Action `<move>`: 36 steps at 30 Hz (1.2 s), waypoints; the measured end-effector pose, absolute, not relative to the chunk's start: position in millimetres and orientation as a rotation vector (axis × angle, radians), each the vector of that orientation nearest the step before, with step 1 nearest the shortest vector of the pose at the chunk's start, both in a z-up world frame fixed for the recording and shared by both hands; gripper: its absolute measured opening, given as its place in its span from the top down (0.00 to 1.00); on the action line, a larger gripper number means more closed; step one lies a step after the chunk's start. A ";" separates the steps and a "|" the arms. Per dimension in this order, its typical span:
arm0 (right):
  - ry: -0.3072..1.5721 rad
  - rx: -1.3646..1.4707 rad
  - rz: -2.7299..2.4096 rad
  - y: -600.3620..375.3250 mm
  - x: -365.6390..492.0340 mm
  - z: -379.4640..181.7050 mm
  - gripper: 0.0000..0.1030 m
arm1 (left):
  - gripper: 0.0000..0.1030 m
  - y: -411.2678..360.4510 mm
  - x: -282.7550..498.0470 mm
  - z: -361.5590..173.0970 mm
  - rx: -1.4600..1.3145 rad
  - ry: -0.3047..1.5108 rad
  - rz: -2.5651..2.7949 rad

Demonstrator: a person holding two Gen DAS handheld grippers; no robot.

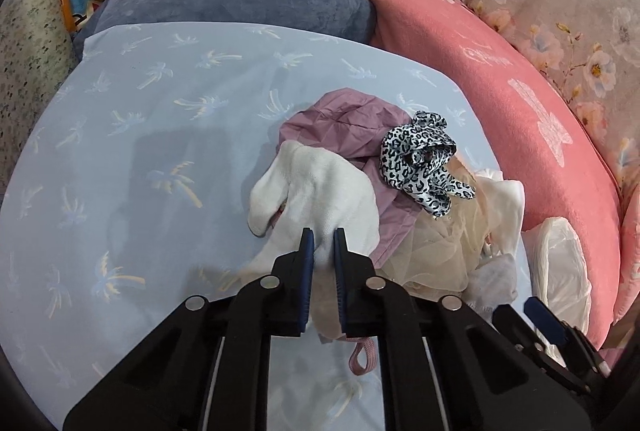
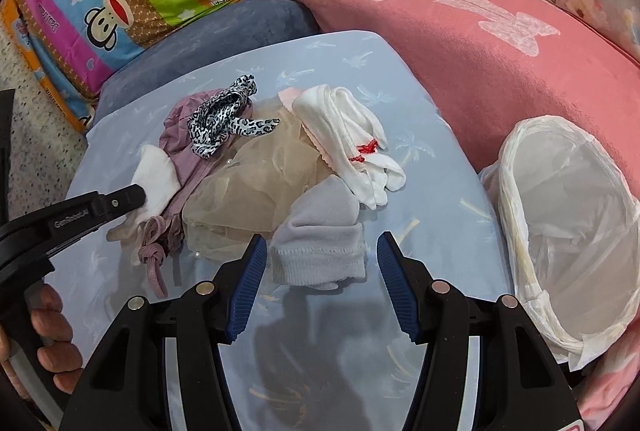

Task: Organize soft objects
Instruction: 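Grasp the white glove with the left tool while the right tool grasps the grey sock, then carry the glove and sock over the wastebasket and open both tools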

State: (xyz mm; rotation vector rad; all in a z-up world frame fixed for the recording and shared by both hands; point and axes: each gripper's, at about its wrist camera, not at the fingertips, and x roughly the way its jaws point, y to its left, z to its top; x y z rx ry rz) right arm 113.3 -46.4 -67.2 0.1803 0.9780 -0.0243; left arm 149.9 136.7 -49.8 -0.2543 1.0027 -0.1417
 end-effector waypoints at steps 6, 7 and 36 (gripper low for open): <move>0.997 0.190 0.000 -43.8 115.6 -76.4 0.78 | 0.91 143.2 144.8 -34.3 -0.254 0.971 -0.135; 0.992 0.190 0.002 -43.0 114.5 -74.5 0.84 | 0.92 143.1 144.7 -31.5 -0.252 0.965 -0.135; 0.711 0.289 -0.113 -142.4 36.6 33.9 0.95 | 0.92 -0.6 104.5 46.9 -0.102 0.809 -0.443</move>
